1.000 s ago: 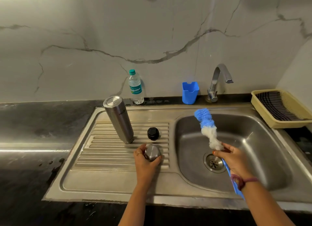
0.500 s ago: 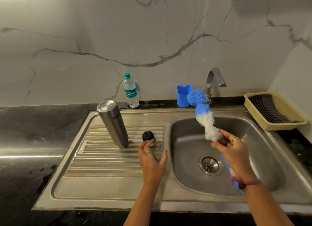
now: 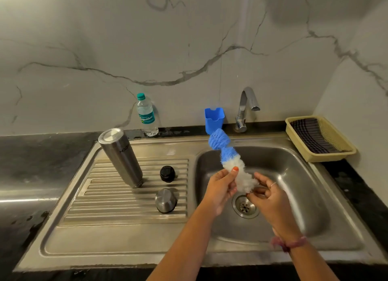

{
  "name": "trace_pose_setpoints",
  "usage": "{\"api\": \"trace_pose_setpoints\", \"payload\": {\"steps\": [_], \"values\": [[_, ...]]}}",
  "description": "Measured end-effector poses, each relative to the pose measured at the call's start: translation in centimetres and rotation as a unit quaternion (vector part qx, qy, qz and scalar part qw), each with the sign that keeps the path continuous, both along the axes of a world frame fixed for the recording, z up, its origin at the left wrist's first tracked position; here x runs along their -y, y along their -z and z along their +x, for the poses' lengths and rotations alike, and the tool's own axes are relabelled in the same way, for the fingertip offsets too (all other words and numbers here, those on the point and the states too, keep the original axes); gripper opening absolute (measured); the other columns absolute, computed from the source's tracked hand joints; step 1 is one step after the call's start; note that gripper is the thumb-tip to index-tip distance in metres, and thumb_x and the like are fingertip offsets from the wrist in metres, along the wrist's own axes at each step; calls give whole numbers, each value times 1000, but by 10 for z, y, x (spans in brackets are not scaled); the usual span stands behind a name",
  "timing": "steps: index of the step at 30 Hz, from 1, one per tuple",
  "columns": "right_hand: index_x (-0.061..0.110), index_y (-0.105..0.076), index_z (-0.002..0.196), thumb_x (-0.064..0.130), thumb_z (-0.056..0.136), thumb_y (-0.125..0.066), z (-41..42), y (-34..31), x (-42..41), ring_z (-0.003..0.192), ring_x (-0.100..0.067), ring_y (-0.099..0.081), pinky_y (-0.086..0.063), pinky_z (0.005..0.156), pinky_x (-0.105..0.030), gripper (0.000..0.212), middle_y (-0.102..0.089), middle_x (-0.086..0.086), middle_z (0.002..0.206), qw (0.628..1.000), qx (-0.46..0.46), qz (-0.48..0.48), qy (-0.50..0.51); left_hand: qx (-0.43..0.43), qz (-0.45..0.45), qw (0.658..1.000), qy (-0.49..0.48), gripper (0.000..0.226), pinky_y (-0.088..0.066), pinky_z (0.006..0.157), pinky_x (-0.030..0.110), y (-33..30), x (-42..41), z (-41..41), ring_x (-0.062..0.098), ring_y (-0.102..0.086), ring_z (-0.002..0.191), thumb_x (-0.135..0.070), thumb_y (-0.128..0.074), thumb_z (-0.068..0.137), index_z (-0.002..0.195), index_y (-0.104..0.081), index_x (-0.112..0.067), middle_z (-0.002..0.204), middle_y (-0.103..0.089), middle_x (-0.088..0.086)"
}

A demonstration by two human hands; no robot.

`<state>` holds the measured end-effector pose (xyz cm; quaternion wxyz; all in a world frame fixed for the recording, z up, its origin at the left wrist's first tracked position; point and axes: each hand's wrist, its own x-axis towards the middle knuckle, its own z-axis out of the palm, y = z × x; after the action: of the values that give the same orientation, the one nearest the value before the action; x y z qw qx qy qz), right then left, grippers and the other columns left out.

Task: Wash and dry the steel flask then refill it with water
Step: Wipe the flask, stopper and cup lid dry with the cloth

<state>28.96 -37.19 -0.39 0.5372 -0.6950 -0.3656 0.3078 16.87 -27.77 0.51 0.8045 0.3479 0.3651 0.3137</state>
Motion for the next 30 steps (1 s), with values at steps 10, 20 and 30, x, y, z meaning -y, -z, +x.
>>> {"api": "trace_pose_setpoints", "payload": {"steps": [10,20,30], "values": [[26,-61,90,31,100,-46,31,-1,31,40,1,-47,-37,49,-17,18,-57,14,48,969,81,-187,-136,-11,-33,999,-38,33,-58,87,30,10,0,27,20,-70,96,-14,-66,94,124,-62,0,114,-71,15],[20,-63,92,33,95,-44,55,-22,29,40,-3,-49,-32,39,-13,23,-49,11,41,976,213,12,34,-92,-81,984,-127,12,-49,66,22,32,-3,14,9,-63,71,-9,-62,96,107,-62,-14,87,-67,1],[9,-64,97,37,101,-36,76,9,20,53,-12,-49,-31,48,-24,39,-55,2,60,894,373,-247,-25,-122,-103,972,-174,13,-50,67,24,49,-3,1,11,-64,74,-7,-61,95,104,-62,-17,89,-69,1]]}}
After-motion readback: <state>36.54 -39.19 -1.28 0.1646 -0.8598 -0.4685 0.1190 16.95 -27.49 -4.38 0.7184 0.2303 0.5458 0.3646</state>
